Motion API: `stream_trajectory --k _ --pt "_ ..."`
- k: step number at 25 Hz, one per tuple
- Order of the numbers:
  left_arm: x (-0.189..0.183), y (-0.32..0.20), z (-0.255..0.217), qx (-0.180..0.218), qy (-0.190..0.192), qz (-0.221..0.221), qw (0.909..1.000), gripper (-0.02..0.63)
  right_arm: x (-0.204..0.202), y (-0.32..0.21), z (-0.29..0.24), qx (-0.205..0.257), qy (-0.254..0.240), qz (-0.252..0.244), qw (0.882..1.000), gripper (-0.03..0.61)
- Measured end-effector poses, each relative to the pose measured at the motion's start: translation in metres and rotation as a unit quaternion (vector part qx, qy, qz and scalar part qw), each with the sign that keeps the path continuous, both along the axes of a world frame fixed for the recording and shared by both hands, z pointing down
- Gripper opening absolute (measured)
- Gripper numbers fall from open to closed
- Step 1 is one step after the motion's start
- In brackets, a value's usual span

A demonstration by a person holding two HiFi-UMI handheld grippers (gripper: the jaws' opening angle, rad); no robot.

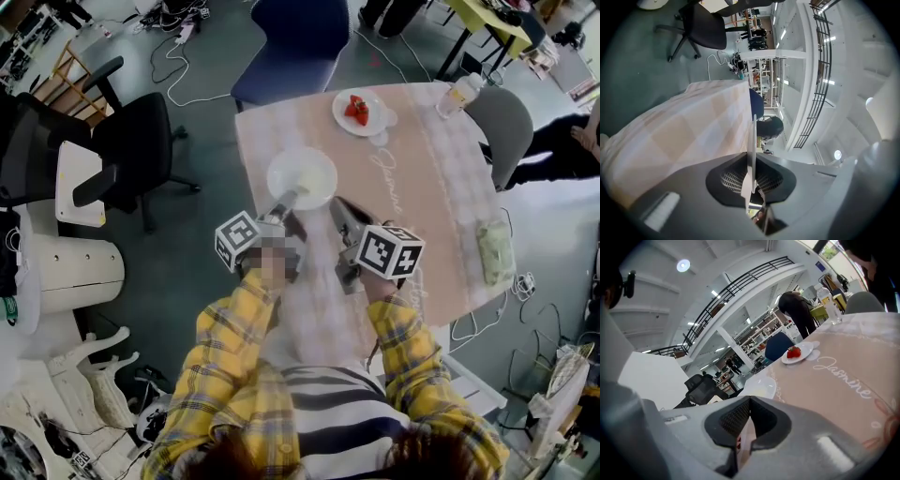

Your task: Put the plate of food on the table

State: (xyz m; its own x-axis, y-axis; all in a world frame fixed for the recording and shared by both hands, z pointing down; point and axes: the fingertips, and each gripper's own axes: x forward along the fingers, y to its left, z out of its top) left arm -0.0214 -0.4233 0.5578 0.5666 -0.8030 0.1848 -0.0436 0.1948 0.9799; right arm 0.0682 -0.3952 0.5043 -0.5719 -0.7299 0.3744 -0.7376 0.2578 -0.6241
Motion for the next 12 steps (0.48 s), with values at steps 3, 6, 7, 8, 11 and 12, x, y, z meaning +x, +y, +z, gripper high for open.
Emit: stream_trajectory --k 3,6,7,8,11,12 --pt "0.005 -0.014 0.004 -0.006 -0.001 0.001 1.0 0.023 0.001 -0.014 0.002 0.001 0.005 -0.004 1.0 -0.003" --pt "0.013 -0.025 0.008 -0.011 -0.009 0.003 0.9999 0.023 0.004 -0.024 0.006 -0.002 0.0 -0.002 1.0 -0.003" --pt "0.016 -0.028 0.01 -0.014 -0.011 0.005 0.9998 0.023 0.005 -0.026 0.007 -0.002 -0.002 -0.001 1.0 -0.003" --pt "0.02 -0.031 0.011 -0.017 -0.013 0.007 0.9997 0.023 0.007 -0.028 0.009 -0.003 -0.004 0.001 1.0 -0.003" --pt "0.029 -0.042 0.016 -0.027 -0.025 0.014 0.9992 0.023 0.01 -0.031 0.013 -0.007 -0.008 0.004 1.0 -0.003" --pt "0.031 -0.045 0.017 -0.029 -0.03 0.015 0.999 0.023 0.011 -0.032 0.015 -0.009 -0.009 0.004 1.0 -0.003"
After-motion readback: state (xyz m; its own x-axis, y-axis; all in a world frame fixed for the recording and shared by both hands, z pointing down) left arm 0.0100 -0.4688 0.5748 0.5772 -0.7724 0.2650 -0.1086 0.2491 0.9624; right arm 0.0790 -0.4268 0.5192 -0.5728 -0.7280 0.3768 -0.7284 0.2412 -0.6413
